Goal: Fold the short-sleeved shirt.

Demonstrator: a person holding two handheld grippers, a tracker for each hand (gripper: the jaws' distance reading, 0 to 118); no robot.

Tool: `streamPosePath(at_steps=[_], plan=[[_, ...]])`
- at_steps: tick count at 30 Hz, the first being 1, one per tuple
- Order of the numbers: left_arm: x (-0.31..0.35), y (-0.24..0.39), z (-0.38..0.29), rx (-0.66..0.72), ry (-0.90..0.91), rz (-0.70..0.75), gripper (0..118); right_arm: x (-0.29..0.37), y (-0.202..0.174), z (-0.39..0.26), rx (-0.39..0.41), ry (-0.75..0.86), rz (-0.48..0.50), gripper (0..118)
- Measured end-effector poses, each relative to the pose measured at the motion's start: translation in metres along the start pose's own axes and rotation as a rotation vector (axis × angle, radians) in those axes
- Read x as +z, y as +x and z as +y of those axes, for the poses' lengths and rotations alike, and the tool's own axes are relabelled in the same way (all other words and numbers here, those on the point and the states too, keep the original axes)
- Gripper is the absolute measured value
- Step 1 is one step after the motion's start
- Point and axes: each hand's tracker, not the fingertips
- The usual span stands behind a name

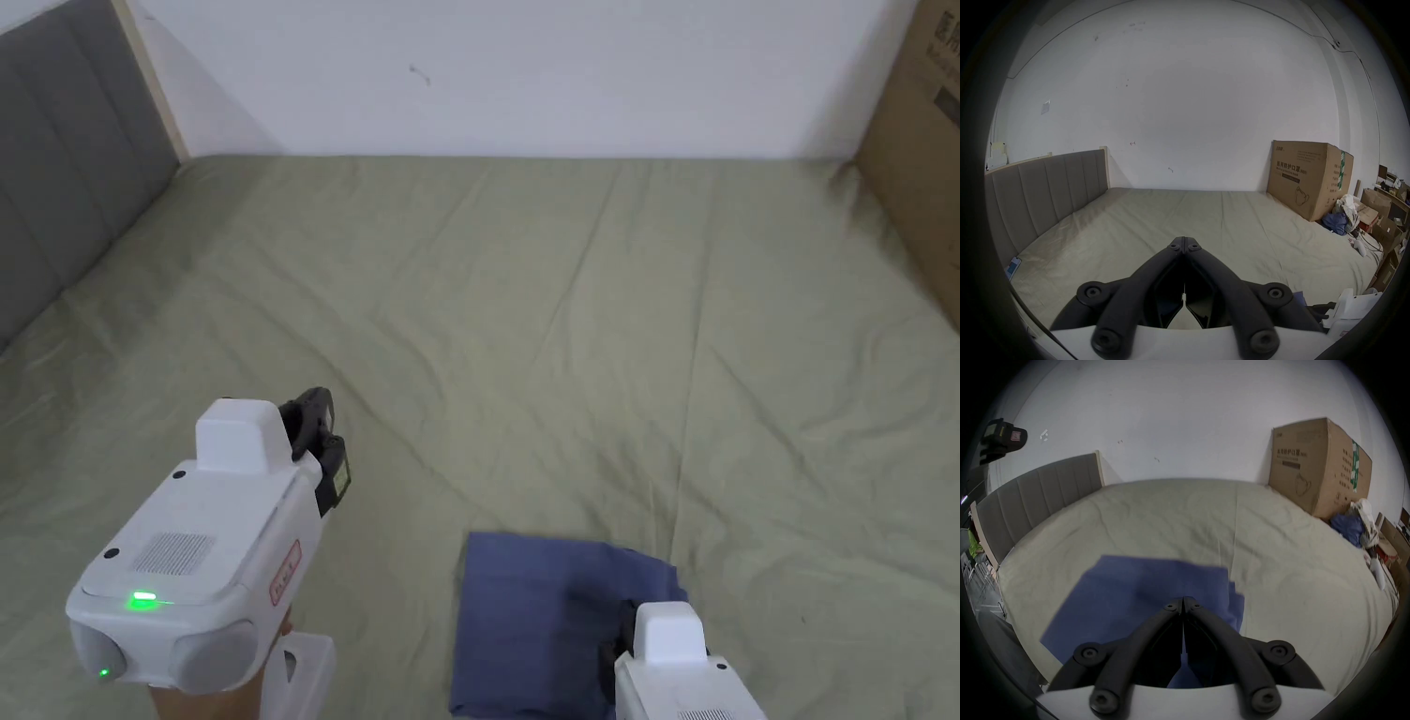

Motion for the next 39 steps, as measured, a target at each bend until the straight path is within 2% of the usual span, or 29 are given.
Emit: streamPosePath(at_steps=[3,6,9,10,11,13,14,15,22,27,32,33,34,35,36,39], plan=[[-0.005,0.001,-0.012,0.016,-0.048,-0.017,0,-0.008,0.005,-0.022,0.016,-0.042,-0.002,0],[-0.018,0.003,-0.024,0.082,-0.158,-0.053,9,-0.009,0.003,-0.029,0.089,0.012,0.005,0],[-0.04,0.001,-0.043,0.2,-0.329,-0.102,50,-0.009,0.005,-0.026,0.094,-0.001,0.011,0],[-0.048,0.0,-0.05,0.235,-0.394,-0.114,56,-0.009,0.006,-0.026,0.096,-0.001,0.015,0],[-0.055,0.001,-0.058,0.264,-0.449,-0.129,56,-0.008,0.006,-0.026,0.094,-0.002,0.018,0],[-0.07,0.001,-0.075,0.331,-0.558,-0.164,84,-0.008,0.008,-0.025,0.086,-0.004,0.025,0],[-0.077,0.0,-0.083,0.364,-0.601,-0.184,92,-0.008,0.008,-0.025,0.082,-0.005,0.026,0],[-0.082,0.0,-0.092,0.399,-0.647,-0.207,94,-0.008,0.009,-0.025,0.078,-0.007,0.028,0],[-0.118,-0.001,-0.139,0.472,-0.844,-0.38,95,-0.007,0.012,-0.023,0.059,-0.012,0.04,0],[-0.129,0.002,-0.147,0.45,-0.848,-0.436,92,-0.008,0.012,-0.022,0.058,-0.016,0.042,0],[-0.127,0.009,-0.144,0.379,-0.846,-0.487,64,-0.008,0.014,-0.022,0.05,-0.019,0.047,0],[-0.127,0.009,-0.144,0.38,-0.846,-0.492,55,-0.008,0.014,-0.022,0.051,-0.019,0.048,0],[-0.128,0.009,-0.145,0.389,-0.85,-0.504,39,-0.008,0.014,-0.022,0.051,-0.02,0.048,0],[-0.13,0.008,-0.145,0.417,-0.86,-0.534,33,-0.008,0.014,-0.022,0.05,-0.02,0.049,0],[-0.132,0.008,-0.146,0.463,-0.869,-0.566,32,-0.008,0.014,-0.022,0.047,-0.021,0.048,0],[-0.134,0.011,-0.147,0.431,-0.876,-0.531,23,-0.008,0.015,-0.021,0.039,-0.024,0.05,0]])
